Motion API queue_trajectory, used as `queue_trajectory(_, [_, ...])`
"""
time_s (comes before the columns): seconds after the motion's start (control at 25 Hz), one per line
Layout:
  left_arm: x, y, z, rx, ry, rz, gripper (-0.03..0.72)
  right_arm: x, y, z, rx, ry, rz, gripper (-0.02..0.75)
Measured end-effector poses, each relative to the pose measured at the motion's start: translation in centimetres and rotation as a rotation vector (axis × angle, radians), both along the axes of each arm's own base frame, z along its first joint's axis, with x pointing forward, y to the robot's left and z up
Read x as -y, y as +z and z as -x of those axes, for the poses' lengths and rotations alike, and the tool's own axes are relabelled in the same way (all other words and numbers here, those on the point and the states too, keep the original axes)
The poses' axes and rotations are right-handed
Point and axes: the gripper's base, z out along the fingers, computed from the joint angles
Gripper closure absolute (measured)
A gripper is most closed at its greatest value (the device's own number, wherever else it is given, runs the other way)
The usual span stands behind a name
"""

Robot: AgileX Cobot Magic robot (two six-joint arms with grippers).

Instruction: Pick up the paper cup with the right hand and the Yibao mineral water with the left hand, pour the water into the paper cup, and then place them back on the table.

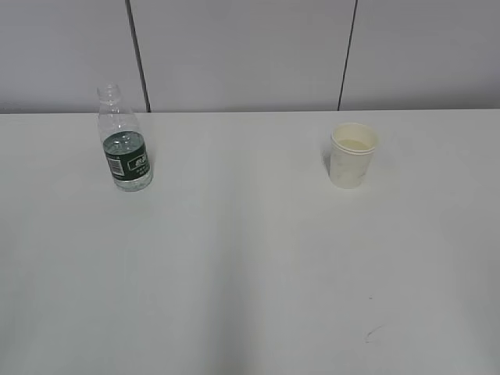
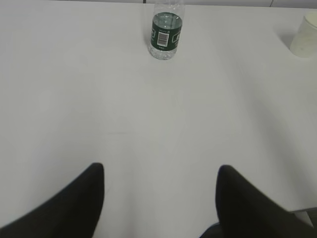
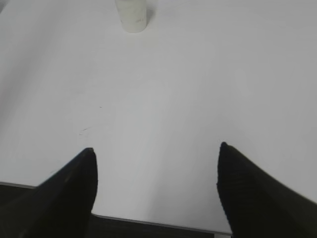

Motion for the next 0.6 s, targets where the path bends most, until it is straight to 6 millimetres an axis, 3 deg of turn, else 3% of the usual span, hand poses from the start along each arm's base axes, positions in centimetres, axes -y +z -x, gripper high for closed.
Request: queue_trajectory(0.6, [-0.05, 0.00, -0.01, 0.000, 0.003, -0.005, 0.275, 0.02, 0.02, -0.01, 0.002, -0.001, 0.002, 0.152])
